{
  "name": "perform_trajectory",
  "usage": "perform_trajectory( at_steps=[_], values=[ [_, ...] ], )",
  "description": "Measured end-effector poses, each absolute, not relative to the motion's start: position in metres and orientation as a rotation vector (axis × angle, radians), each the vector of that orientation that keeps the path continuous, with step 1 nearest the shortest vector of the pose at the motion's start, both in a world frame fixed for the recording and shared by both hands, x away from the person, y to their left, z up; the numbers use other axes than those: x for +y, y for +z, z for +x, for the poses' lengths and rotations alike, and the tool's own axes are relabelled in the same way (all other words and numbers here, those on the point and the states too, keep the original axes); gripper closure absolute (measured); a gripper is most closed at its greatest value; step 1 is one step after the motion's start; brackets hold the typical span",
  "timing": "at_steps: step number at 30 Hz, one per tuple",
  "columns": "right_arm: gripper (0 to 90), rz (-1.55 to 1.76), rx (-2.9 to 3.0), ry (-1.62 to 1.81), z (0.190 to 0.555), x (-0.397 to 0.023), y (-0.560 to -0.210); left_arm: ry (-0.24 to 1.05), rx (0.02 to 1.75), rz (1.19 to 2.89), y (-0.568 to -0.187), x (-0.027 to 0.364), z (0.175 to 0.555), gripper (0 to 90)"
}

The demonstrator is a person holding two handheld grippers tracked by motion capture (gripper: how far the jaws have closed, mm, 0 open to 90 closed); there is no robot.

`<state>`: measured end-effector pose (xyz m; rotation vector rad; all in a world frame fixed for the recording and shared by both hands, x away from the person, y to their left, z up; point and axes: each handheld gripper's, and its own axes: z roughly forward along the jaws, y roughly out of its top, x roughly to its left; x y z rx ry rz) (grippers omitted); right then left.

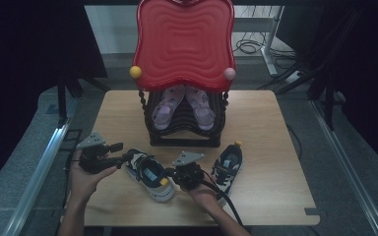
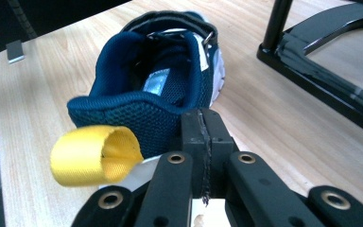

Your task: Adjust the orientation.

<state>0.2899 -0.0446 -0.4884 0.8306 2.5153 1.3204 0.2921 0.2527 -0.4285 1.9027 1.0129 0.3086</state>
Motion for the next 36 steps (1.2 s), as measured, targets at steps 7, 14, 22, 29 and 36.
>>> perform_trajectory(
  at_steps=[7,14,22,29,36],
  values=[
    [90.0,0.793,2.561,1.33,0.281,-0.036,-0.491,0.307,1.018,1.914,-0.43,0.252,0.293,39.6],
    [90.0,0.746,2.617,1.331,0.271,-0.025,-0.494,0.308,1.018,1.906,-0.43,0.253,0.292,39.7],
    [90.0,0.705,2.654,1.351,0.263,-0.014,-0.497,0.307,1.022,1.901,-0.43,0.255,0.291,39.7],
    [90.0,0.689,2.661,1.36,0.259,-0.009,-0.498,0.301,1.02,1.903,-0.43,0.255,0.291,39.7],
    [90.0,0.668,2.679,1.379,0.256,-0.001,-0.502,0.298,1.018,1.901,-0.43,0.256,0.291,39.7]
  ],
)
